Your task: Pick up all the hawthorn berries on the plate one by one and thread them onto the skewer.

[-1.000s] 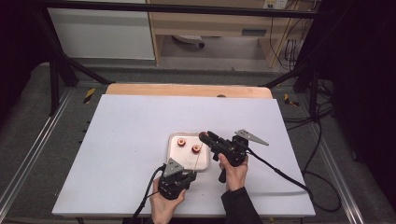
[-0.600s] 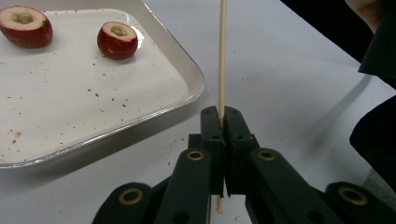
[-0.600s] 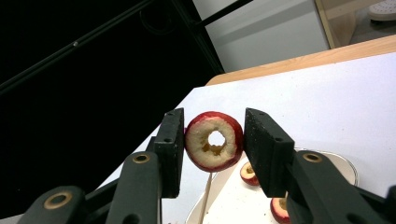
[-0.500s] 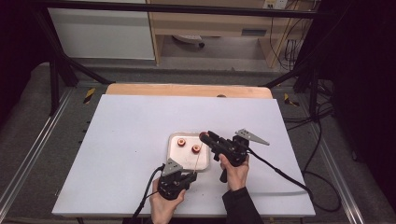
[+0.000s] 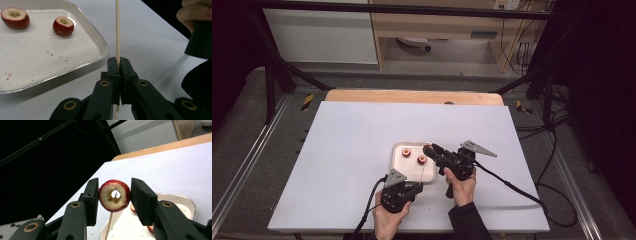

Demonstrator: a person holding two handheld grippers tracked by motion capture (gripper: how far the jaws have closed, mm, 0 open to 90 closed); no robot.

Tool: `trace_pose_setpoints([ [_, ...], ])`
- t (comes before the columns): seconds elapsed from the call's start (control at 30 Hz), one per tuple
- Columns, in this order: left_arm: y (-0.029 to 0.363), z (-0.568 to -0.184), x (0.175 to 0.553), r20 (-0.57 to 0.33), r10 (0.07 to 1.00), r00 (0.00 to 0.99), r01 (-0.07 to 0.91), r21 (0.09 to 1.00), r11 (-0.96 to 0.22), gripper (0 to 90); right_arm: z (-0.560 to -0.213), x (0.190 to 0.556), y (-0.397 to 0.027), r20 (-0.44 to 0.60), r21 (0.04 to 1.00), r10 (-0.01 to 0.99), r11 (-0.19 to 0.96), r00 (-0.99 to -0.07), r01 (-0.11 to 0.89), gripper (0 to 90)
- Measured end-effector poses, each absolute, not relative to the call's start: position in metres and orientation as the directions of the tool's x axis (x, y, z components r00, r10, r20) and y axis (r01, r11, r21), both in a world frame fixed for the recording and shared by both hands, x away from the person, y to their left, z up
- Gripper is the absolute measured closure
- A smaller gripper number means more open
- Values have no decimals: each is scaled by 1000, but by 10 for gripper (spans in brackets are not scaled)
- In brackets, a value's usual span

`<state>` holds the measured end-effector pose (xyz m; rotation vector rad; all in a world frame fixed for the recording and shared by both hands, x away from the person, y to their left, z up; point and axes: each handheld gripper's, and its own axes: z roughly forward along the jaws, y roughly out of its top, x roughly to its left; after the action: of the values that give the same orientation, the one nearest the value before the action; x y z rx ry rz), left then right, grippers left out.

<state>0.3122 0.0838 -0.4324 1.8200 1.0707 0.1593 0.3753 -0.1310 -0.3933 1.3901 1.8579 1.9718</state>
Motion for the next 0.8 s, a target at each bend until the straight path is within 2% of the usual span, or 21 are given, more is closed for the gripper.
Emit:
trace_pose_setpoints([
  [0.8, 85, -419, 331, -289, 743, 604, 568, 810, -147, 885, -414, 361, -120, 506, 816, 581, -83, -637, 573, 599],
])
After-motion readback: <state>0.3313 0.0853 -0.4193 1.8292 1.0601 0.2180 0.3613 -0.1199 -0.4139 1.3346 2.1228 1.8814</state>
